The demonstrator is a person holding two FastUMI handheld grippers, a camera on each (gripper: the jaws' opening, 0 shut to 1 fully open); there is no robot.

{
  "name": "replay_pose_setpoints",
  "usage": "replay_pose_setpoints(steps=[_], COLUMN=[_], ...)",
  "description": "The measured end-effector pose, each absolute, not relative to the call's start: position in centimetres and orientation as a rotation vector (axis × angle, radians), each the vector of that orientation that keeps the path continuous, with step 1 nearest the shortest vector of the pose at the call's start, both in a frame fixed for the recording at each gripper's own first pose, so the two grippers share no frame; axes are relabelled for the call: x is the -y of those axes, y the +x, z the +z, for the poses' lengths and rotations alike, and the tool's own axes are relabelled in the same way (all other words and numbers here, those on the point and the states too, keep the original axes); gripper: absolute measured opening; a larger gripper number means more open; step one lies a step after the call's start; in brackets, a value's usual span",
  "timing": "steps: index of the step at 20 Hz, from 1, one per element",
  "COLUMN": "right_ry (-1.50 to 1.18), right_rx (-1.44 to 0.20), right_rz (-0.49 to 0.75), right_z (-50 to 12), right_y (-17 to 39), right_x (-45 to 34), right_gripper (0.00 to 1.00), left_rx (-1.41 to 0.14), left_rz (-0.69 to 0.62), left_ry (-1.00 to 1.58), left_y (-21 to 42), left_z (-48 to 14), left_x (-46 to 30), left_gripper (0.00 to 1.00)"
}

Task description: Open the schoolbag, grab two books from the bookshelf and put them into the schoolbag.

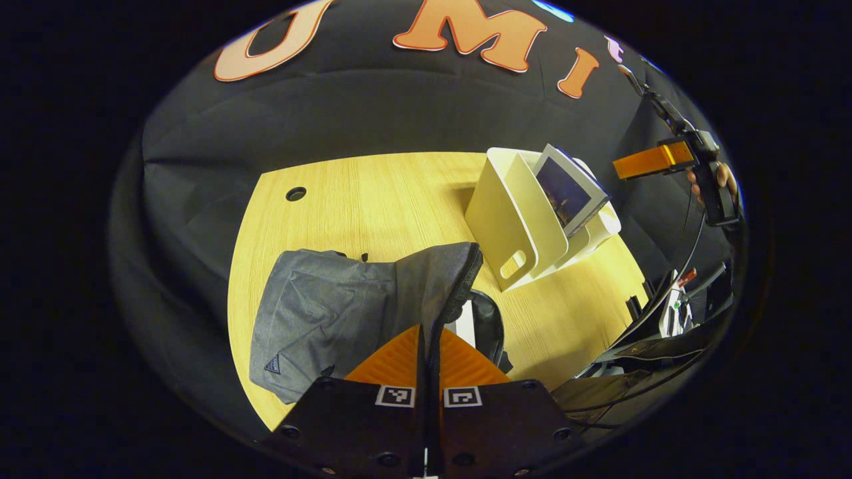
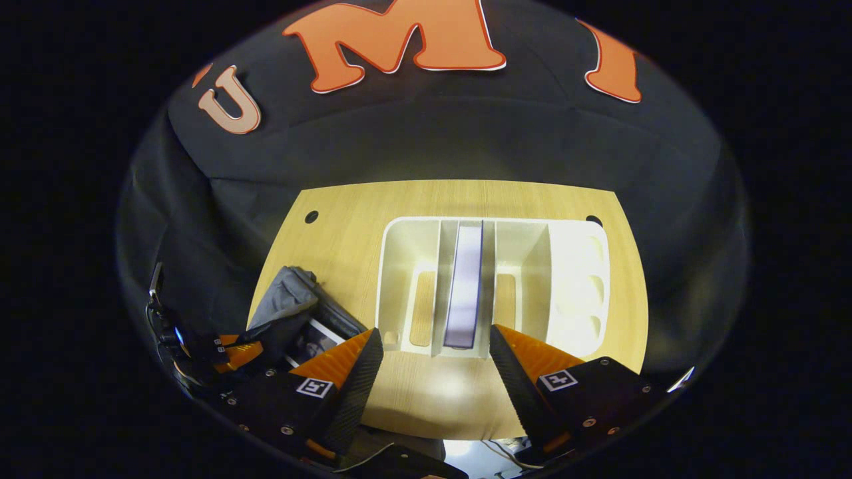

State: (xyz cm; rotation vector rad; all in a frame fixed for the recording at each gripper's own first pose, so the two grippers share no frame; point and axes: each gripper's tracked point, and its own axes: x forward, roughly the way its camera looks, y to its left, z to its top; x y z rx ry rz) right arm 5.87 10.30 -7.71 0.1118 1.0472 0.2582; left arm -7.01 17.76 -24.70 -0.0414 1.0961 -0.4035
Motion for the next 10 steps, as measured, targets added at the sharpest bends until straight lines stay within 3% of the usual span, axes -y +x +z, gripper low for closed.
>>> replay_pose_setpoints(steps=[8, 9, 10], right_ry=[0.095, 0.095, 0.091], right_rx=[-1.151, -1.166, -1.178], right_rz=[0.255, 0.252, 0.251], right_z=[-12.4, -13.0, -13.6], right_y=[9.8, 10.1, 10.5], right_x=[-10.1, -10.2, -10.3], right_gripper=[0.94, 1.00, 0.91], left_rx=[-1.111, -1.113, -1.114], left_rz=[-0.351, -0.343, -0.338], left_ry=[-0.050, -0.051, -0.052], left_y=[-7.1, -7.1, -7.1], left_z=[-24.8, -24.8, -24.8], left_x=[-17.8, -17.8, -17.8], left_gripper=[0.02, 0.02, 0.02])
